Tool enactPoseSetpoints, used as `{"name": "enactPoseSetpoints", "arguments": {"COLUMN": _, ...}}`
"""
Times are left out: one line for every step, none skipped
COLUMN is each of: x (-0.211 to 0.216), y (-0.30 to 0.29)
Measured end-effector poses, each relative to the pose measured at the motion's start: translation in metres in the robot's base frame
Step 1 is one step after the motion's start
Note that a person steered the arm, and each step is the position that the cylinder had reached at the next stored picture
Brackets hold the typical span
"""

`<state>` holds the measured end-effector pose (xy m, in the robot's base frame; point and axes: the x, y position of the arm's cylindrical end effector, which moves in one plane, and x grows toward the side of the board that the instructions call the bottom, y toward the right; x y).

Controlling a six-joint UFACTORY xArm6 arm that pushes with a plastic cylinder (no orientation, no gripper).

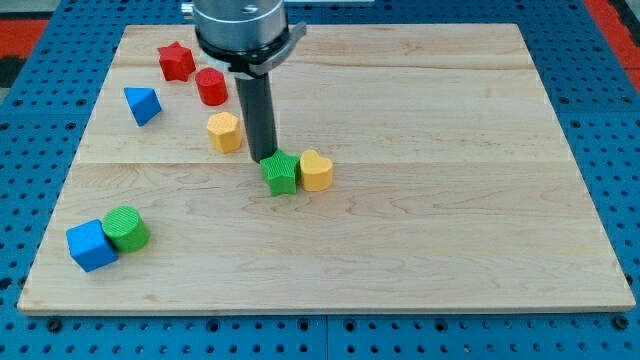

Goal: Push the yellow heart green star towards the bottom side of the board

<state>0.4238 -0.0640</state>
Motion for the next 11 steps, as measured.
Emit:
{"name": "enactPoseSetpoints", "arguments": {"x": -0.028, "y": 0.005}}
{"name": "enactPoseSetpoints", "arguments": {"x": 0.011, "y": 0.039}}
{"name": "enactPoseSetpoints", "arguments": {"x": 0.057, "y": 0.048}}
{"name": "enactPoseSetpoints", "arguments": {"x": 0.069, "y": 0.048}}
{"name": "enactPoseSetpoints", "arguments": {"x": 0.036, "y": 0.095}}
{"name": "enactPoseSetpoints", "arguments": {"x": 0.065, "y": 0.131}}
{"name": "enactPoseSetpoints", "arguments": {"x": 0.105, "y": 0.114}}
{"name": "enactPoseSetpoints", "arguments": {"x": 0.087, "y": 0.122}}
{"name": "enactPoseSetpoints", "arguments": {"x": 0.061, "y": 0.112}}
{"name": "enactPoseSetpoints", "arguments": {"x": 0.066, "y": 0.069}}
{"name": "enactPoseSetpoints", "arguments": {"x": 0.073, "y": 0.063}}
